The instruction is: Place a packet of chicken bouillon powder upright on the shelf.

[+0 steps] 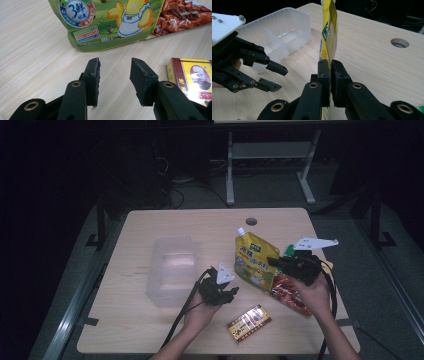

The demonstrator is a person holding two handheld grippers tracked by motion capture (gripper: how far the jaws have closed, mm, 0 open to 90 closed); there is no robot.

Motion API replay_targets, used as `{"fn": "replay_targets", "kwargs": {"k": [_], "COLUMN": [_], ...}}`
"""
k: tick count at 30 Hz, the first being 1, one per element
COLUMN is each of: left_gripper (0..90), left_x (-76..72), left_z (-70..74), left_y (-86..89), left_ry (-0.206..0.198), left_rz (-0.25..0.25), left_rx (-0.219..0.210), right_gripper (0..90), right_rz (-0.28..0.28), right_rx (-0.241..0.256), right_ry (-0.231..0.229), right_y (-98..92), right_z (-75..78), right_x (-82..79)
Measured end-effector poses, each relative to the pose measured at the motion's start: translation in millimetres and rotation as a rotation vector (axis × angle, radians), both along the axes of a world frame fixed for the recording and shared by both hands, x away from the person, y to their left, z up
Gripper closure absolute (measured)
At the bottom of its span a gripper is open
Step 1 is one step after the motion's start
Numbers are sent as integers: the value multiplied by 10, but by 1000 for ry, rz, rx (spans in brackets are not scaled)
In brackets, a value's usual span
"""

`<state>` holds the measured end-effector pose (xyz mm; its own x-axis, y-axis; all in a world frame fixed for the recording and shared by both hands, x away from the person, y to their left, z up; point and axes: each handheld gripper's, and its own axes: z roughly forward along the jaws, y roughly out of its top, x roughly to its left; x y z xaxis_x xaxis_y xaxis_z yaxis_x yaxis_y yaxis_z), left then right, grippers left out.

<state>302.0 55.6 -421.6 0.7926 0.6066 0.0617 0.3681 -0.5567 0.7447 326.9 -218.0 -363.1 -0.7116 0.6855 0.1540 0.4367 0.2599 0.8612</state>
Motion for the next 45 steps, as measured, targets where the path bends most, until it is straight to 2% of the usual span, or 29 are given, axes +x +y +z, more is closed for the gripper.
{"fn": "replay_targets", "kwargs": {"k": [2,5,7,11,12,16,17,19,20,23,27,32,37,40,42,43,45], "left_gripper": [586,583,577,572,572,570,568,566,562,551,543,528,501,483,470,459,452], "left_x": [-8,-25,-46,-78,-91,-133,-138,-157,-165,-198,-244,-311,-373,-408,-453,-477,-515], "left_z": [-4,-14,-17,-36,-45,-54,-53,-50,-49,-44,-42,-48,-62,-64,-63,-65,-67], "left_y": [2,9,10,32,32,52,57,67,73,111,172,234,306,328,347,351,355], "left_ry": [-4,0,3,6,8,9,9,14,13,14,12,11,28,24,25,24,26], "left_rz": [-3,-3,-1,-14,-15,-26,-28,-31,-32,-38,-39,-51,-52,-56,-63,-68,-72], "left_rx": [7,-1,-9,-3,-6,-10,-11,-15,-16,-19,-25,-22,-56,-64,-66,-72,-80], "right_gripper": [851,794,774,739,718,719,733,759,787,817,872,892,895,896,896,896,896], "right_rz": [-1,-8,-13,-30,-44,-50,-47,-45,-37,-25,-17,-10,8,17,24,25,40], "right_rx": [-2,-11,-34,-63,-72,-76,-73,-81,-88,-82,-71,-68,-71,-57,-51,-49,-58], "right_ry": [0,11,9,31,50,56,70,71,91,100,109,111,113,109,83,95,67], "right_y": [-2,24,58,118,146,160,174,192,225,261,271,310,367,405,439,471,528], "right_z": [-10,-48,-77,-149,-186,-222,-235,-247,-262,-275,-265,-216,-166,-119,-71,-31,24], "right_x": [-4,5,26,95,140,191,212,229,243,251,250,212,187,164,156,140,132]}}
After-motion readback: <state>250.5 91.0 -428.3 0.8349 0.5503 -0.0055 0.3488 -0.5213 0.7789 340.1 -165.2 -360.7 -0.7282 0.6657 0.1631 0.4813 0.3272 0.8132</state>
